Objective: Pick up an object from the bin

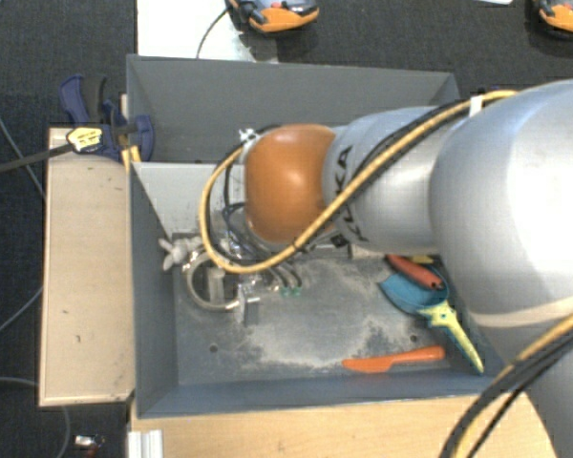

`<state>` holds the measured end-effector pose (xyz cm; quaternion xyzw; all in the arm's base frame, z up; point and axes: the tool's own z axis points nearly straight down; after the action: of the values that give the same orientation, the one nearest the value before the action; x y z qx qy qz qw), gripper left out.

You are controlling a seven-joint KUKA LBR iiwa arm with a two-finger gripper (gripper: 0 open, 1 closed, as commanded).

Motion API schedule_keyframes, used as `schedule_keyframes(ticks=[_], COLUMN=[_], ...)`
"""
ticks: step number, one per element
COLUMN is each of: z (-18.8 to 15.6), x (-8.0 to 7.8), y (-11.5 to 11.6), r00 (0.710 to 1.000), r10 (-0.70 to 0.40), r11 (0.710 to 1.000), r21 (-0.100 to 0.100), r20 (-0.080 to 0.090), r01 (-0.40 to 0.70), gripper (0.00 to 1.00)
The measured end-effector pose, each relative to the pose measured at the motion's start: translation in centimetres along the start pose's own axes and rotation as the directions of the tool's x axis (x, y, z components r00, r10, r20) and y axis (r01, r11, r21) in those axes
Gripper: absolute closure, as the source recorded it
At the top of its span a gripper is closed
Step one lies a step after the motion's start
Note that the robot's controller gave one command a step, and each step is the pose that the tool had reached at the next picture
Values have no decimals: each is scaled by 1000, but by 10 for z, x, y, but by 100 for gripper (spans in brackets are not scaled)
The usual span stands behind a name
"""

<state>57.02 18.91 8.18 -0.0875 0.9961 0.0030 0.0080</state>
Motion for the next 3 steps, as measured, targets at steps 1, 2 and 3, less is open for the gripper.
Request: schedule_keyframes(ticks=[1,2,3], z=[21,17,18], x=[-12,-12,-12], y=[5,1,6], r00=[1000,1000,1000], r10=[14,-1,18], r11=[1000,1000,1000], r21=[1,0,0], r20=[-6,-2,-6], r01=[-14,1,-18], gripper=[0,0,100])
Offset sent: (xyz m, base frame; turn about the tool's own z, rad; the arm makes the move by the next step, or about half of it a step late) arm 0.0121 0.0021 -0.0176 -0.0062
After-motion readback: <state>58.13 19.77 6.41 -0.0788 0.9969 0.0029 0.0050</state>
